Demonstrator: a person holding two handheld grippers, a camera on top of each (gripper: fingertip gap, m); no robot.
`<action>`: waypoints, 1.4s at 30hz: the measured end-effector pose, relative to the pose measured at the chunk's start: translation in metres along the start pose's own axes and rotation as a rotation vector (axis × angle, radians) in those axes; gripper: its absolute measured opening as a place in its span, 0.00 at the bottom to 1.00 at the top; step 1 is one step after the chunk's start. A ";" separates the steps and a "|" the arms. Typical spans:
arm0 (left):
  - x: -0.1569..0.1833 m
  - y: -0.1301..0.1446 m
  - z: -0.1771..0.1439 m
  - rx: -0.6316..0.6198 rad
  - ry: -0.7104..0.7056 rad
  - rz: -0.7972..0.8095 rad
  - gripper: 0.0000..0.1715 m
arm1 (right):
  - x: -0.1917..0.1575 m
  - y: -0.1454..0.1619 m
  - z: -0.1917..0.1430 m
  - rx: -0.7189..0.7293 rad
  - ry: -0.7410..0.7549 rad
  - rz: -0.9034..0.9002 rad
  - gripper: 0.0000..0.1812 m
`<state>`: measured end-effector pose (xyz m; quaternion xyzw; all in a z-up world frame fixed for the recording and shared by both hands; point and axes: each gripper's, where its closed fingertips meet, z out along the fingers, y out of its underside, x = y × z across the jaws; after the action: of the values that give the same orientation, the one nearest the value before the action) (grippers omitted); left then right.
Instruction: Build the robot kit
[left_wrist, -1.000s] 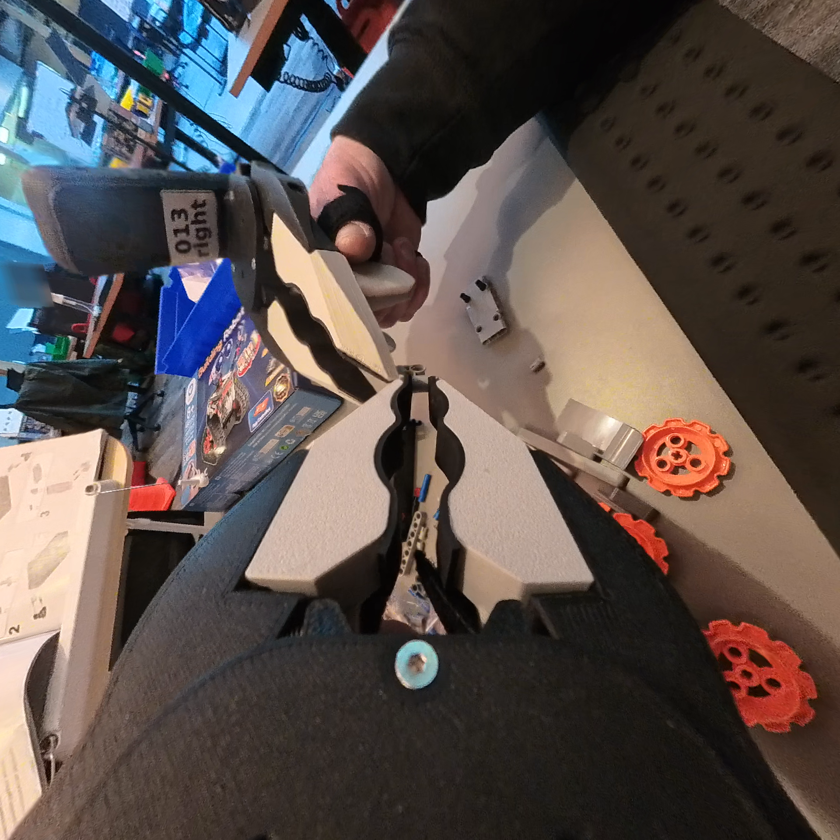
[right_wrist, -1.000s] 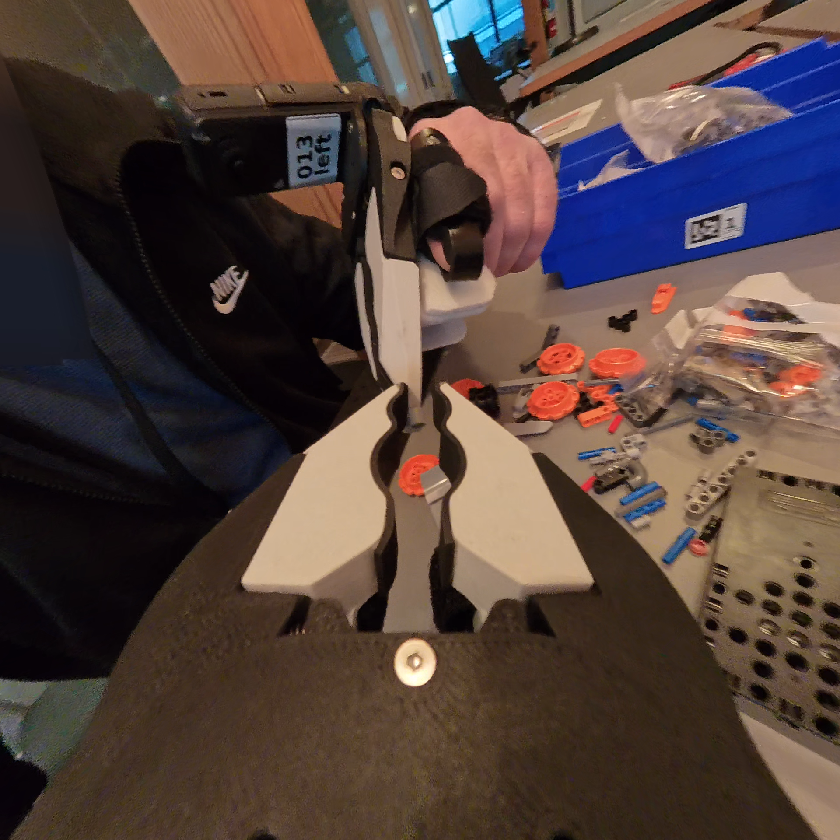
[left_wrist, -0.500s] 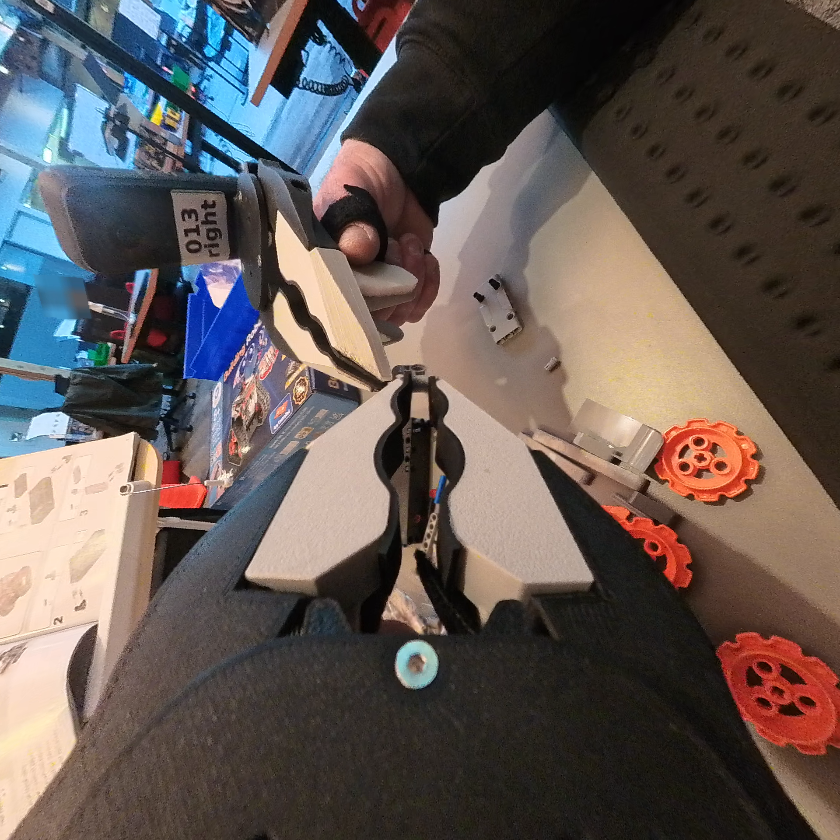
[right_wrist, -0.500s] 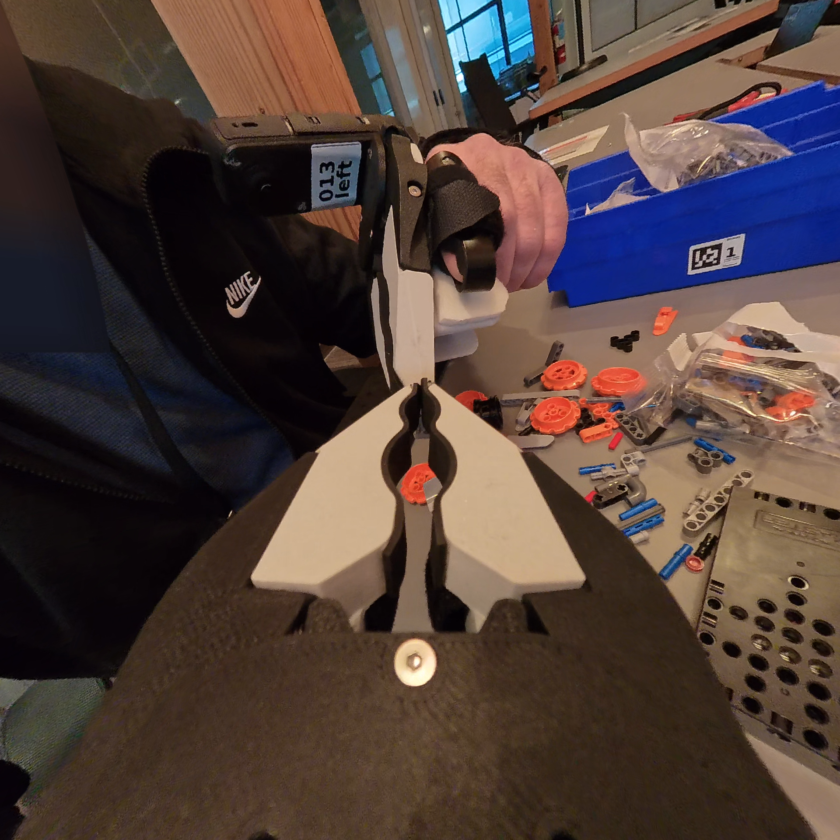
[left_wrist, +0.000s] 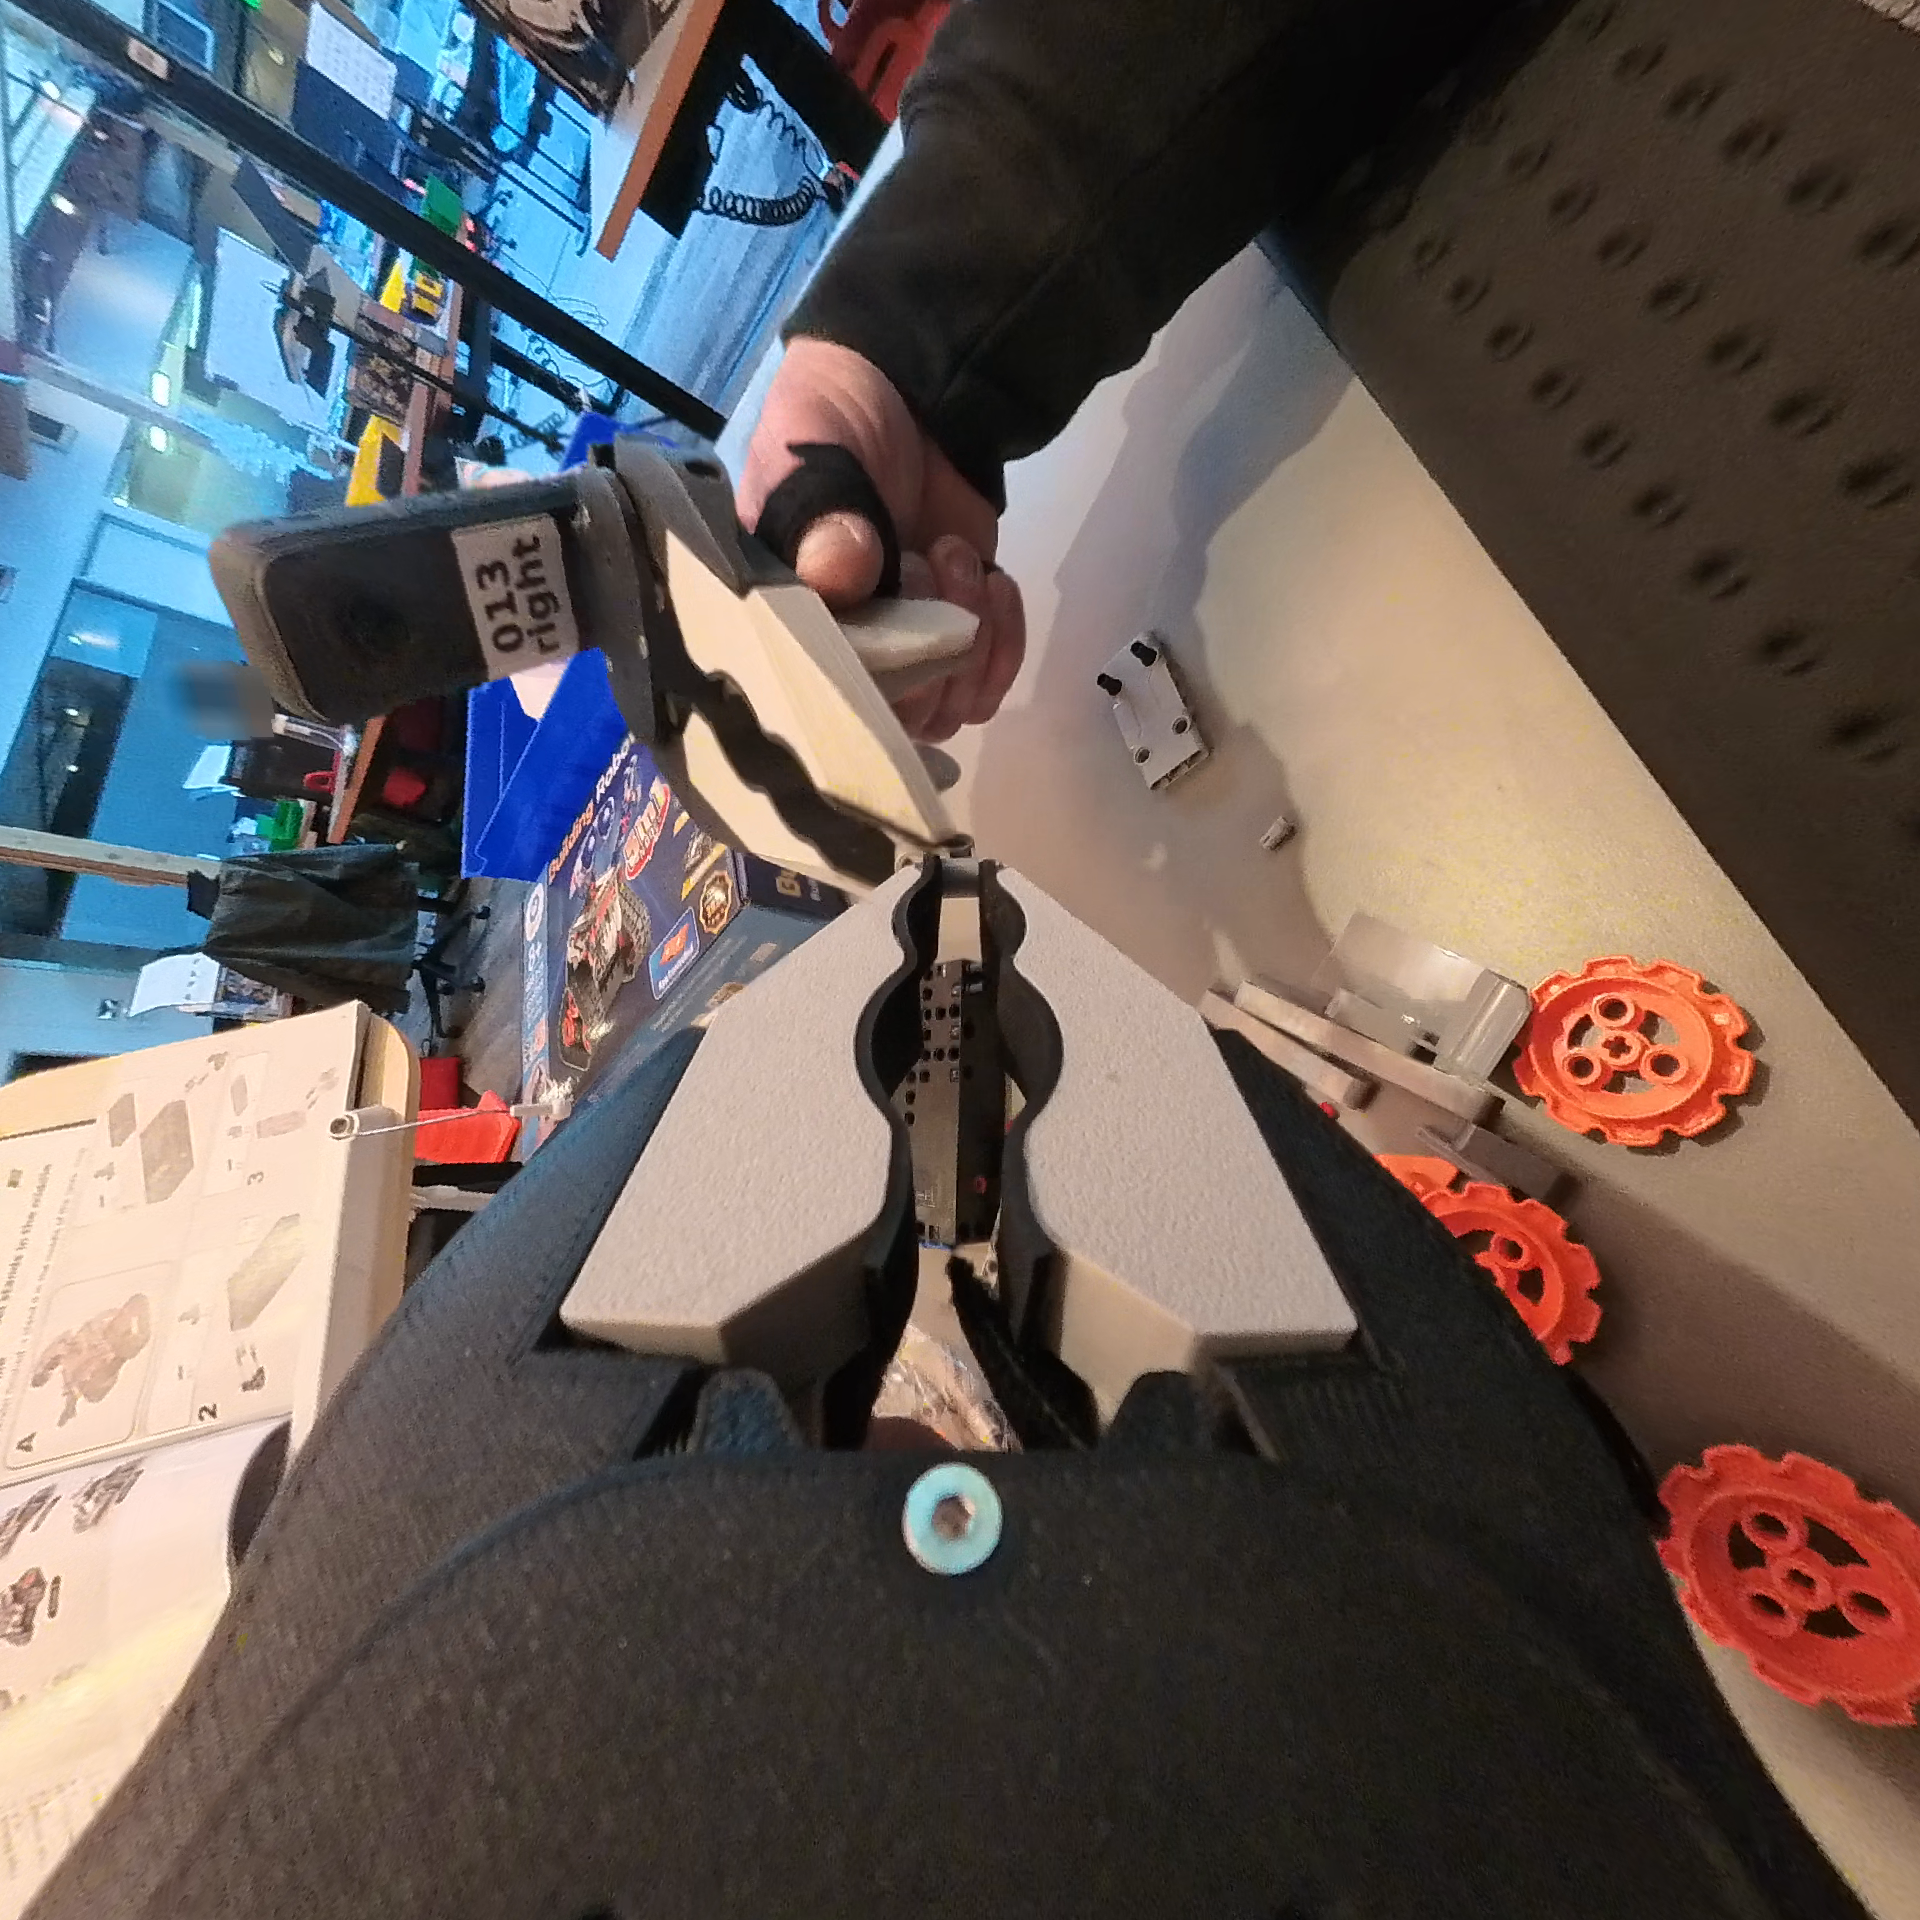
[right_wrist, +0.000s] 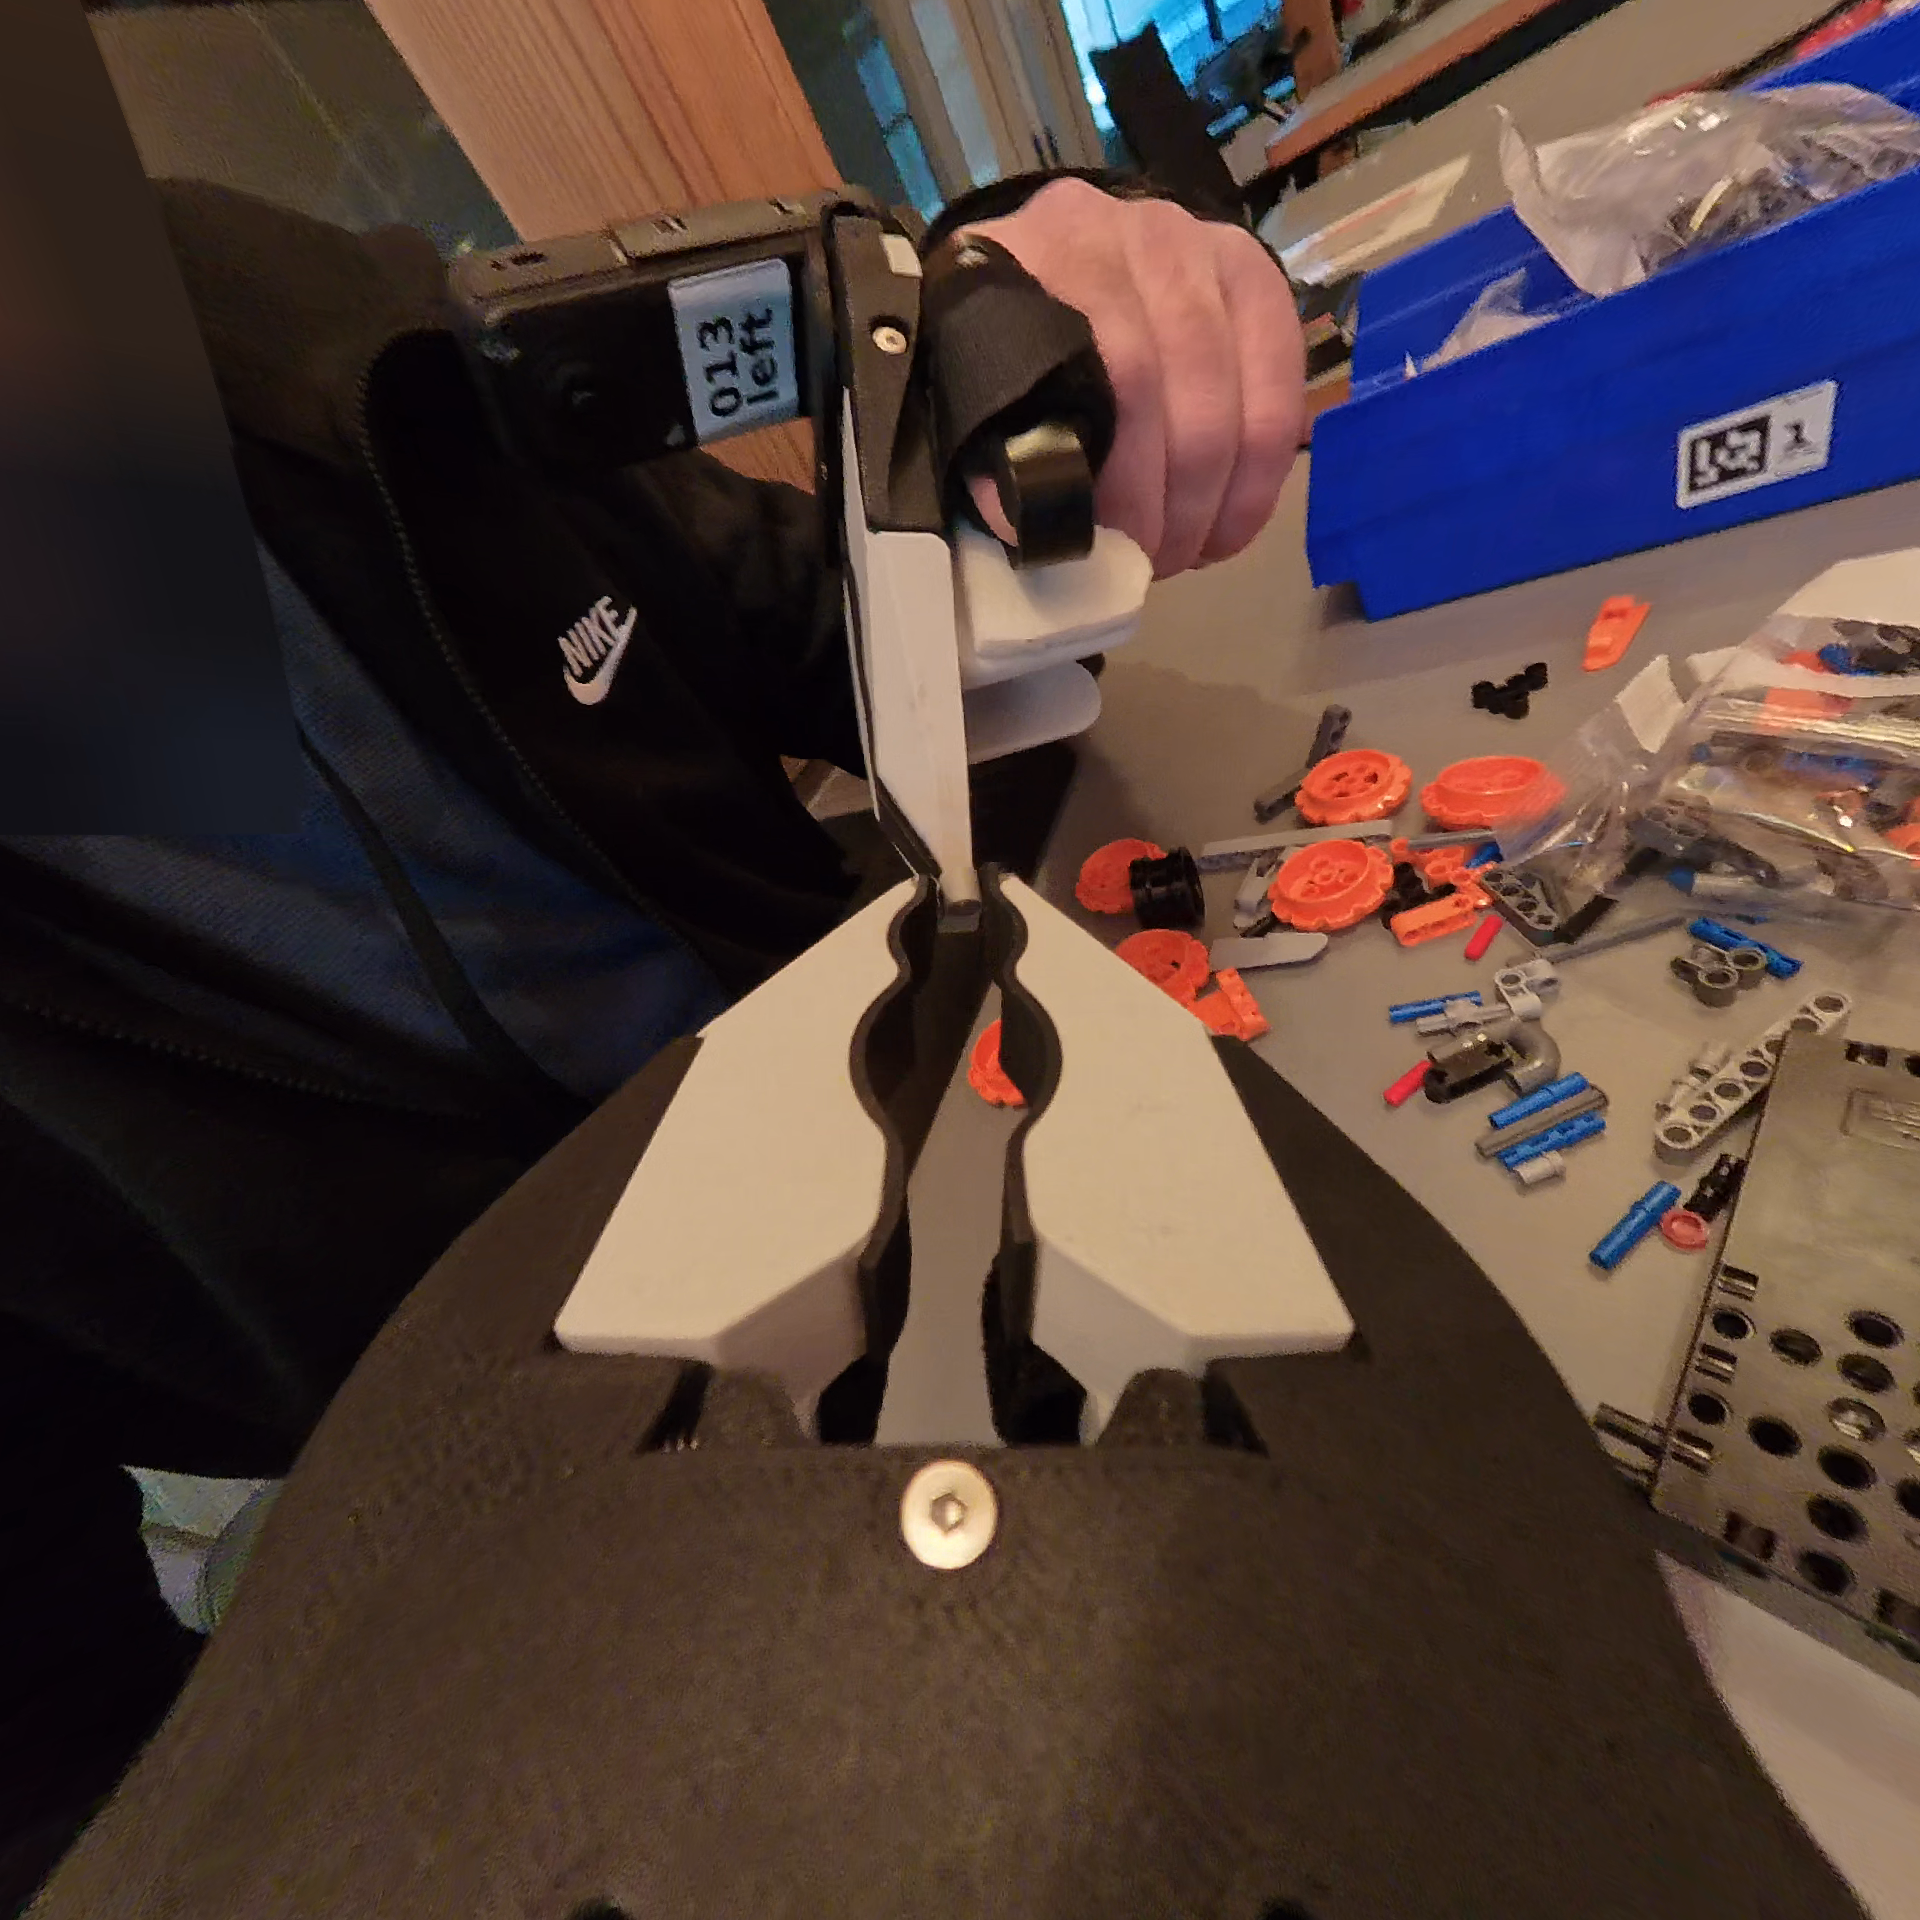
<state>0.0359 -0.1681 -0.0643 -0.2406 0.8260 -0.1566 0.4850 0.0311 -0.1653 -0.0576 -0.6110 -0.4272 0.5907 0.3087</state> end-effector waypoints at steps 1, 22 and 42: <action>0.000 -0.001 0.000 0.001 -0.002 0.001 0.03 | -0.001 -0.001 0.000 0.006 -0.008 -0.007 0.04; 0.059 0.004 0.125 -0.133 0.200 -0.227 0.05 | 0.010 0.109 -0.101 -0.335 0.720 -0.212 0.03; 0.070 0.010 0.143 -0.146 0.301 -0.270 0.00 | 0.018 0.132 -0.107 -0.352 0.704 -0.157 0.03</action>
<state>0.1299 -0.2021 -0.1890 -0.3576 0.8586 -0.1940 0.3120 0.1567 -0.1947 -0.1703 -0.7851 -0.4354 0.2374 0.3710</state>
